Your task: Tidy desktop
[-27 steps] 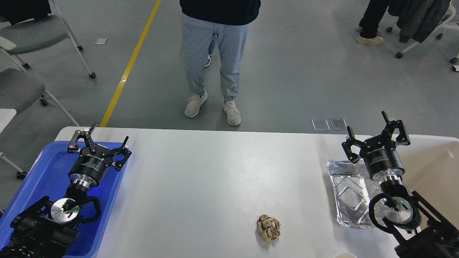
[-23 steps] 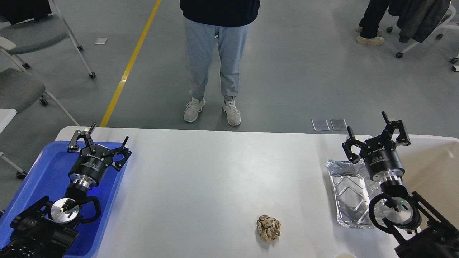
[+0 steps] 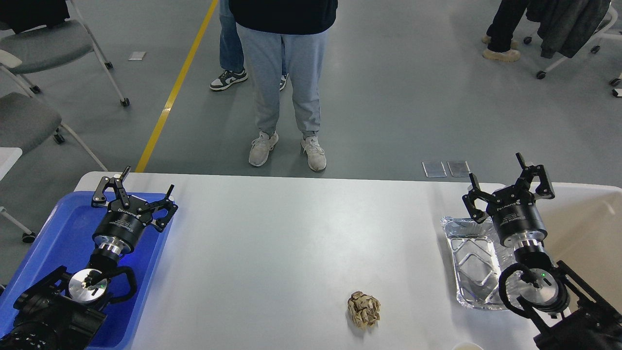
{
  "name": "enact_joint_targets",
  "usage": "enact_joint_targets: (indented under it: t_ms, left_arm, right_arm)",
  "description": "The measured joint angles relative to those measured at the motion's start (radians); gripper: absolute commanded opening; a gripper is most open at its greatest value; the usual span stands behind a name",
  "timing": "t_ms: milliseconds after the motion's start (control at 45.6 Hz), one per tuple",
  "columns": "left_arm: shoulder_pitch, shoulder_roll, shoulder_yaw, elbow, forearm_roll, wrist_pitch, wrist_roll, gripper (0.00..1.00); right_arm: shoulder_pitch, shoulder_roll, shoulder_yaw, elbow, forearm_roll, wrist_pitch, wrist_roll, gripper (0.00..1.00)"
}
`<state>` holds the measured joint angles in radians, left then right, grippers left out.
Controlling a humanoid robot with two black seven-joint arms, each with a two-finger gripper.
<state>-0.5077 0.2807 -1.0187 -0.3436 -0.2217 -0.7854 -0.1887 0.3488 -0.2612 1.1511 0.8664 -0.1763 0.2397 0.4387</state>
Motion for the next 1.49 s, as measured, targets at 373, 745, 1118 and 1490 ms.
enact_joint_targets:
  t_ms: [373,745,1118,1490]
  left_arm:
    - [-0.001,0.0,0.001,0.0,0.0,0.0,0.0,1.0]
    - [0.0,0.001,0.001,0.0,0.001,0.0,0.001,1.0]
    - [-0.002,0.0,0.002,0.0,0.001,0.0,0.003,1.0]
    - [-0.001,0.0,0.002,0.0,0.001,0.0,0.003,1.0]
  right_arm:
    - [-0.012,-0.008,0.001,-0.001,0.002,-0.002,0.0,1.0]
    - [-0.008,-0.12,-0.084,0.006,0.035,0.001,0.0,1.0]
    - [0.191,-0.431,-0.533,0.037,0.068,0.021,0.0,1.0]
    - [0.888,-0.739,-1.541,0.182,0.06,0.142,-0.003,1.0]
